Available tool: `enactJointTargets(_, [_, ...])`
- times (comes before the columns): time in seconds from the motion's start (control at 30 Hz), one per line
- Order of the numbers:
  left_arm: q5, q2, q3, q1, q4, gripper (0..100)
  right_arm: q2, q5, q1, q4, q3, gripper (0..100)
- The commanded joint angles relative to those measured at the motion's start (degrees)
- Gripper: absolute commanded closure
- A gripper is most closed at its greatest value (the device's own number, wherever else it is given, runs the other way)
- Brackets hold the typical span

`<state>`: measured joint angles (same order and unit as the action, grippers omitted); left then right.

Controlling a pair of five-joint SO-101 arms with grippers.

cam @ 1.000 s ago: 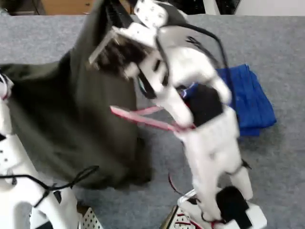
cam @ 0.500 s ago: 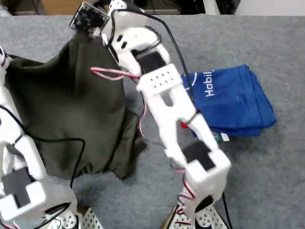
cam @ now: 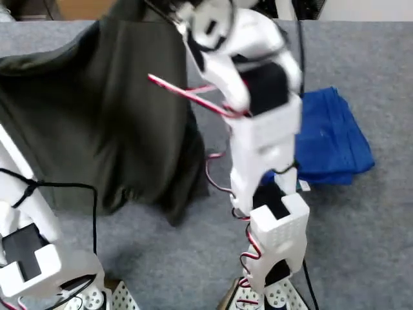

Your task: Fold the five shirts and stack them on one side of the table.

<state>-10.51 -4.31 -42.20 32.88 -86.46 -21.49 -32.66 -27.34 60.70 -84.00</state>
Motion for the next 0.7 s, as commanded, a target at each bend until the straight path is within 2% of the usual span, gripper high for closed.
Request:
enactJointTargets(0.0, [0.4,-0.5,-6.9,-0.6,-8.4,98,0.4,0.5,1.0,8.7,-11.6,99.5])
enactJointTargets(0.13, [0.4,-0.6,-11.6,0.0,-14.0,98,5.0,0.5,1.1,15.8,-11.4,99.5])
enactJointTargets(0.3, [2.3,-5.2,-11.1,-0.1,-14.4,98,11.0,0.4,1.6,22.3,-11.5,99.5])
enactJointTargets(0.47, [2.5,-16.8,-1.0,-0.6,-14.3,98,17.1,0.3,3.8,27.3,-11.5,99.5])
enactJointTargets(0.67, [2.2,-31.9,16.6,-0.7,-14.3,98,27.9,-2.6,8.0,28.0,-10.8,99.5])
